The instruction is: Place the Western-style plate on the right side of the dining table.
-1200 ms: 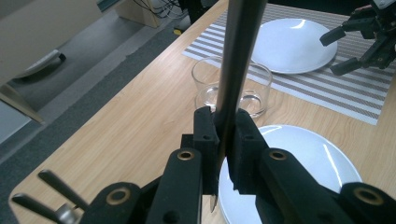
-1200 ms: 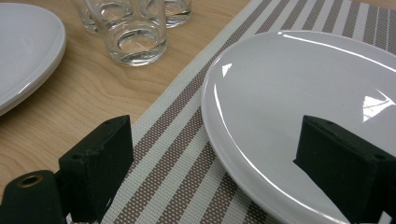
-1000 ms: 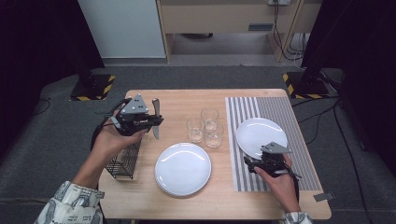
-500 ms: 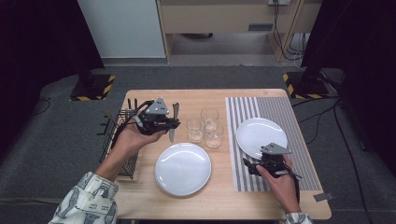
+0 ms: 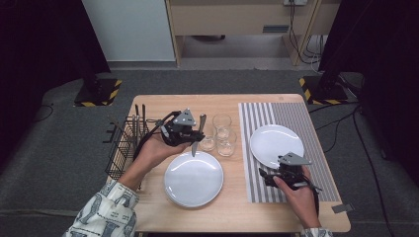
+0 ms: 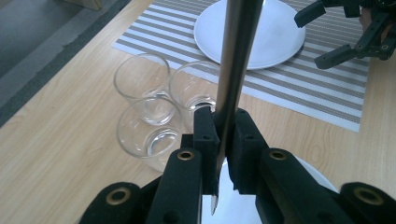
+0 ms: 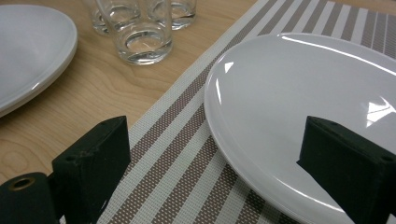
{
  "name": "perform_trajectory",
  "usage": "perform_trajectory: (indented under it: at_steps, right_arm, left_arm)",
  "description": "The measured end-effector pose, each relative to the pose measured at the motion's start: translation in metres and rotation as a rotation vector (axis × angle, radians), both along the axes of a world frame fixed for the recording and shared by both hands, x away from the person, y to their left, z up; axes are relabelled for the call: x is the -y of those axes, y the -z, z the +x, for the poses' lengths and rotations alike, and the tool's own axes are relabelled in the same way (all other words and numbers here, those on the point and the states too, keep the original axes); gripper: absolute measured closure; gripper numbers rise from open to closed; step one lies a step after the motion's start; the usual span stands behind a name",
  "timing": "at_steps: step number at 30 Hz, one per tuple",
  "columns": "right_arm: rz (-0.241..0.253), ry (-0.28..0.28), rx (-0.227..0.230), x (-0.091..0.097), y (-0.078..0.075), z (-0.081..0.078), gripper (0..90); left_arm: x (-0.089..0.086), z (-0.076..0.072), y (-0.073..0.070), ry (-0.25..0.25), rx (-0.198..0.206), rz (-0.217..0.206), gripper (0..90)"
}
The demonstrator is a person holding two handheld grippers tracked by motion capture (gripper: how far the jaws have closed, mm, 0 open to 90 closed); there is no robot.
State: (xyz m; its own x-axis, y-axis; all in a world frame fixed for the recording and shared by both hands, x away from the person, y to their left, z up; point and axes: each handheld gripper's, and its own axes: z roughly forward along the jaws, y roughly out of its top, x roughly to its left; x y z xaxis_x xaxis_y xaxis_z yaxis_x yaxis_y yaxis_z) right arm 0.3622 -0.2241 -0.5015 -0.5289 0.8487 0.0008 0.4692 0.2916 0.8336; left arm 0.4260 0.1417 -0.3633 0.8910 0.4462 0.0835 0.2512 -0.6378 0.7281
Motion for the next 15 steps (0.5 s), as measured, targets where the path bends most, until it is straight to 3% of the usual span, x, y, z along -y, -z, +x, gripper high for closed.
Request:
perform_trajectory:
  at_steps: [15]
  right_arm:
    - [0.002,-0.012,0.003,-0.007,-0.002,-0.001,8.4]
  left_arm:
    - [0.003,-0.011,-0.002,-0.005,0.021,-0.011,82.4]
